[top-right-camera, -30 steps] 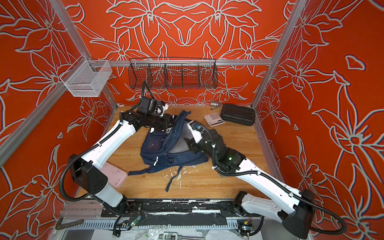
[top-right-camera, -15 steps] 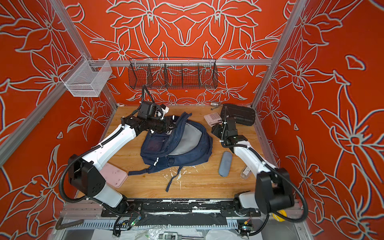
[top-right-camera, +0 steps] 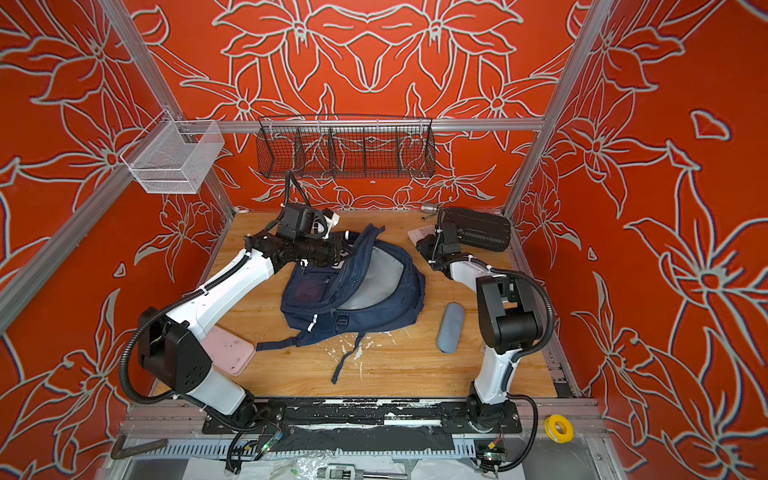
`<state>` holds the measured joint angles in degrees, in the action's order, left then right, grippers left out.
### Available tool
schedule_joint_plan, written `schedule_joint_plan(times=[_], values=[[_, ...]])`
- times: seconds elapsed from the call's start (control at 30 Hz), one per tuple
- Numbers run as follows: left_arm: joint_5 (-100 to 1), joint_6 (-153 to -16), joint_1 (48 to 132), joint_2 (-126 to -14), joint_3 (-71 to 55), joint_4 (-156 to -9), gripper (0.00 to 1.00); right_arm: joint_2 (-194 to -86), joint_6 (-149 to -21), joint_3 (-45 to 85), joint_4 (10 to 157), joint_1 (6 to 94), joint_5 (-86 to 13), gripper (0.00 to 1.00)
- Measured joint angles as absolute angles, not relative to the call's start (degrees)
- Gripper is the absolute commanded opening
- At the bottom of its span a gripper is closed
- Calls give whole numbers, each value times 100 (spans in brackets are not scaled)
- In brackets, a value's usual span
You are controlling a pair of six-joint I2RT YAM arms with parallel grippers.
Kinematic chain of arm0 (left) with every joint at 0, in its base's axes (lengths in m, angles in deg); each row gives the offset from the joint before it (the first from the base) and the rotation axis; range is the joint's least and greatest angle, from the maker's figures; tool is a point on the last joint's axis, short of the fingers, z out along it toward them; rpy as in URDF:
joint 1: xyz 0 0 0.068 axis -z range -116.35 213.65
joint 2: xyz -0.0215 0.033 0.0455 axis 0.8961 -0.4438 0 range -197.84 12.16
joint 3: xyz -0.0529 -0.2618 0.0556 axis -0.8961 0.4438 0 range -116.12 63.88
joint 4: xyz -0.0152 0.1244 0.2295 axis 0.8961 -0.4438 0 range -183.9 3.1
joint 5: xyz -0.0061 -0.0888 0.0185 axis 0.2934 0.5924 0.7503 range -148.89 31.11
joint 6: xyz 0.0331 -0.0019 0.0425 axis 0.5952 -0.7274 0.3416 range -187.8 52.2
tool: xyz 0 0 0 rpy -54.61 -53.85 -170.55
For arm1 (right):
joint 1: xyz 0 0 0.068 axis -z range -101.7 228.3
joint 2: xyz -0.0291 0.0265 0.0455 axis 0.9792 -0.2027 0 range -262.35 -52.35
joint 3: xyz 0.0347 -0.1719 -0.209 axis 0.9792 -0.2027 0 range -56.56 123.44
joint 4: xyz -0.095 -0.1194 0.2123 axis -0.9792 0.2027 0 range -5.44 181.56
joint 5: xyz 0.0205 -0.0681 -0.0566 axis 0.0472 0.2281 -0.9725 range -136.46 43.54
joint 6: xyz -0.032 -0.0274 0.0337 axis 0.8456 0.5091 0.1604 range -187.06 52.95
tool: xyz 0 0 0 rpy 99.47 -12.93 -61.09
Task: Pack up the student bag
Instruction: 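Release the bag and move the right gripper to the pink calculator, then grasp the pink calculator with the right gripper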
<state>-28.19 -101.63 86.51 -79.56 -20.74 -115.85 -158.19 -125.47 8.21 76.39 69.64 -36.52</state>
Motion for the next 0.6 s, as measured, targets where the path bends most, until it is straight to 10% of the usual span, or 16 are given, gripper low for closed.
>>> schedule_joint_plan(times=[0.6], values=[[-2837,-10082,8655,-8489,-2690,-12009,0,-16464,-12958,854,7137,7217,-3851,45]])
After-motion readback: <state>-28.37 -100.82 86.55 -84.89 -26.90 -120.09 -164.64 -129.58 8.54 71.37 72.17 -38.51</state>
